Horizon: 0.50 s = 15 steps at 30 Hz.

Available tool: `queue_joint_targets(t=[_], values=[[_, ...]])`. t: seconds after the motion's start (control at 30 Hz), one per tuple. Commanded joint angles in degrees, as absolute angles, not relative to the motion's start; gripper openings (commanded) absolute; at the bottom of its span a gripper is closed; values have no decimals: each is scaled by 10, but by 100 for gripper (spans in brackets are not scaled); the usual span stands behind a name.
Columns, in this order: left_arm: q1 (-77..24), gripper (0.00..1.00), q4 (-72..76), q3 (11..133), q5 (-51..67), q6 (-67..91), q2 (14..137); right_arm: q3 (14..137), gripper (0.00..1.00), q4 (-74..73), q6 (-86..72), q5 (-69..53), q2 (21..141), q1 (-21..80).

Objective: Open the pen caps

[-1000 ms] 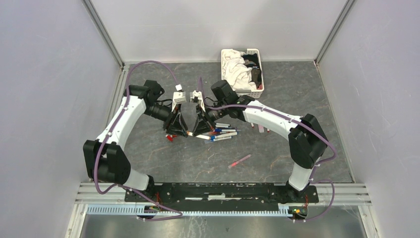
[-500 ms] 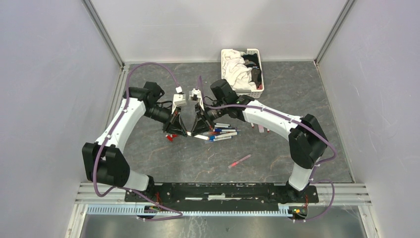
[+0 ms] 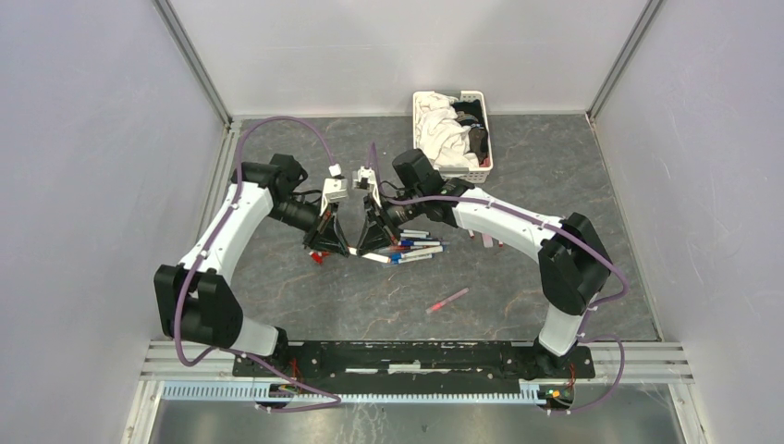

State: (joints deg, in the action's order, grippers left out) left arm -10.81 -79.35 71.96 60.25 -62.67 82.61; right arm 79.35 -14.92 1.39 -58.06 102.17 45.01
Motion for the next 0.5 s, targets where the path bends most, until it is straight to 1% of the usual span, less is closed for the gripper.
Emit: queue_joint_targets(t=[0.0, 0.03, 0.1, 0.17, 0.23, 0.3, 0.37, 0.47], values=[[-112, 2, -839, 726, 618, -670, 827, 780, 0, -129, 23, -586, 998, 443], [-112, 2, -839, 727, 617, -669, 825, 777, 0, -125, 20, -591, 997, 440], [-112, 2, -840, 728, 617, -670, 822, 768, 11, -115, 14, -596, 993, 437], [-113, 2, -839, 734, 621, -667, 821, 756, 20, -91, 1, -603, 988, 437], [-112, 2, -839, 739, 627, -666, 822, 740, 34, -50, -36, -612, 988, 437], [-112, 2, -839, 743, 634, -665, 820, 721, 40, -9, -70, -625, 990, 438], [-113, 2, -839, 746, 644, -664, 819, 697, 44, 59, -118, -637, 989, 439], [-113, 2, -837, 748, 658, -665, 817, 671, 46, 154, -187, -651, 989, 441]])
